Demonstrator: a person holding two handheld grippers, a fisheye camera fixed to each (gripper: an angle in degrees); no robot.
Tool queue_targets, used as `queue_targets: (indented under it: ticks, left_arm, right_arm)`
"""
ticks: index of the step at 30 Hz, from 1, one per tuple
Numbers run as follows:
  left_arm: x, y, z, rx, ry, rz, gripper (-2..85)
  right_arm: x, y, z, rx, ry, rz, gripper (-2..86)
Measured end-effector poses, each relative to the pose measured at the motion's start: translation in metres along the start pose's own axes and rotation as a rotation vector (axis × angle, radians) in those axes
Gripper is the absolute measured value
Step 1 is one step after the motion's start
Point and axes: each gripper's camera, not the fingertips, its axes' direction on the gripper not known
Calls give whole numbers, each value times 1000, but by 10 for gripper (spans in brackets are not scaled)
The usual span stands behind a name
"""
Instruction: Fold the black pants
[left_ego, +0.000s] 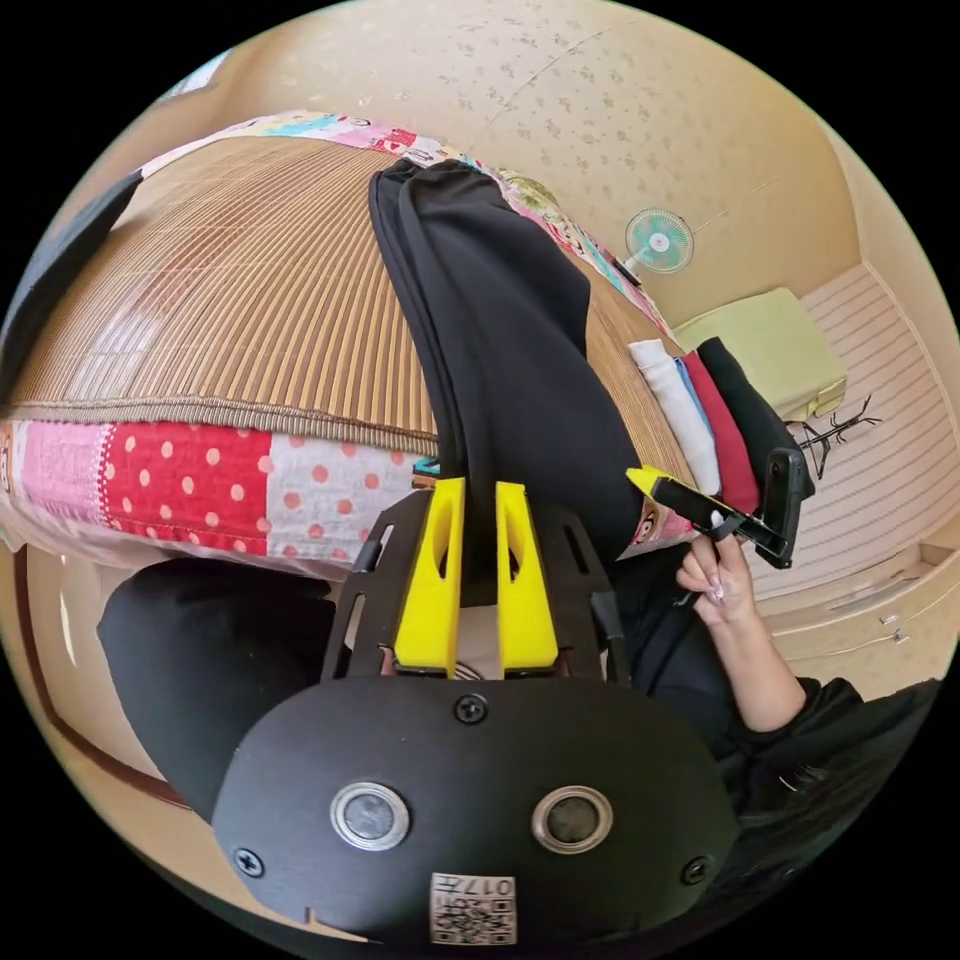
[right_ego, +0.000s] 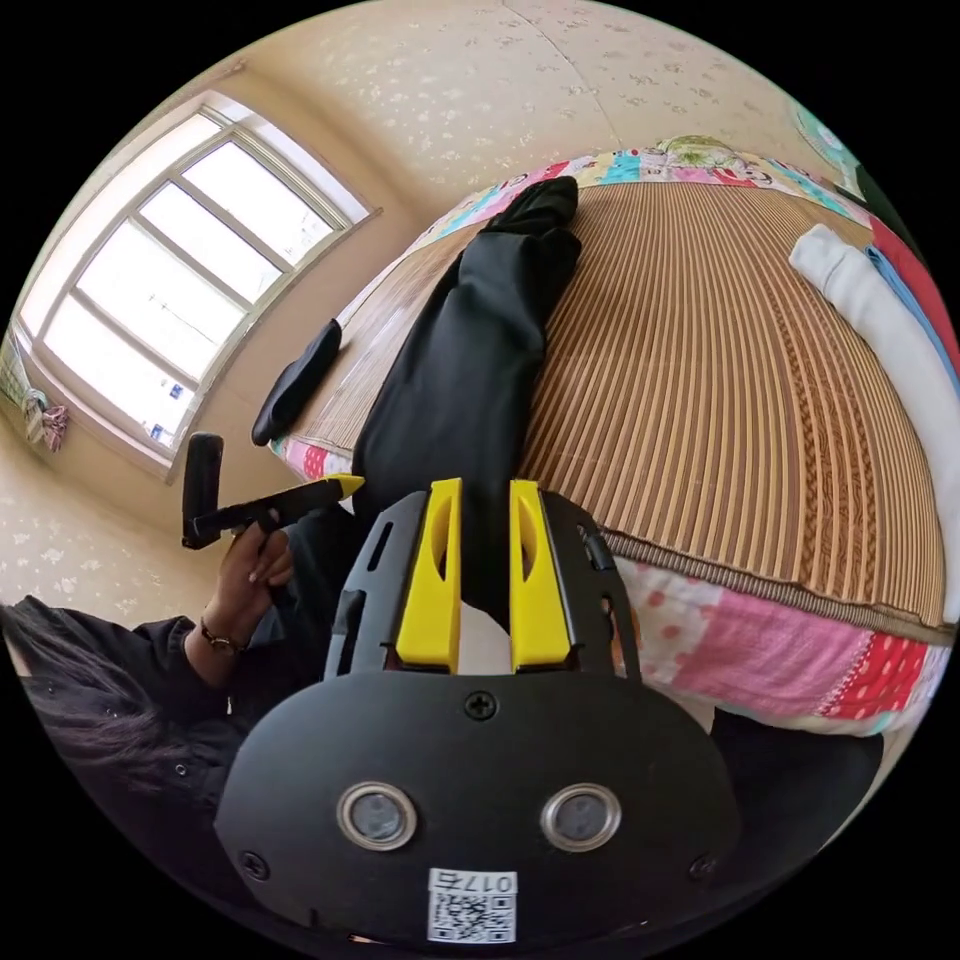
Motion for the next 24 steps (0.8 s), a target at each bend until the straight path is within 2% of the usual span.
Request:
queue_targets:
  ticks: [2,4,6,9,11,16,20,22,24]
  left_arm:
    - [8,1,-5,-18,4,1,28]
    - [8,11,-36,51,88,-4,20]
    - [3,21,-51,82,98,-28,21]
    - [-14,23,-41,-13,104,-113,32]
    - [-22,20,-39,-30,128,-133,45]
    - [-32,-11,-74,115,227,-91,78]
    - [-38,-45,-52,-7,205,-109,81]
    - [-31,-46,-32,-100,245,-119,63]
    - [-25,-32,-41,-47,215,-134,62]
  right_arm:
    - [1,2,-11,14,-18,7,42]
    - [0,9,-24,38,-53,-8,38]
    - [5,19,-27,-1,-86,-36,39]
    - [29,26,-23,-47,-41,27,47]
    - [46,26,-34,-13,-105,67,61]
    - [87,1,-41,-39,-255,109,97]
    - [102,-11,-17,-147,-360,106,93]
    - [100,-6,-22,-123,-322,98,88]
    - [96,6,-34,-85,-218,84,83]
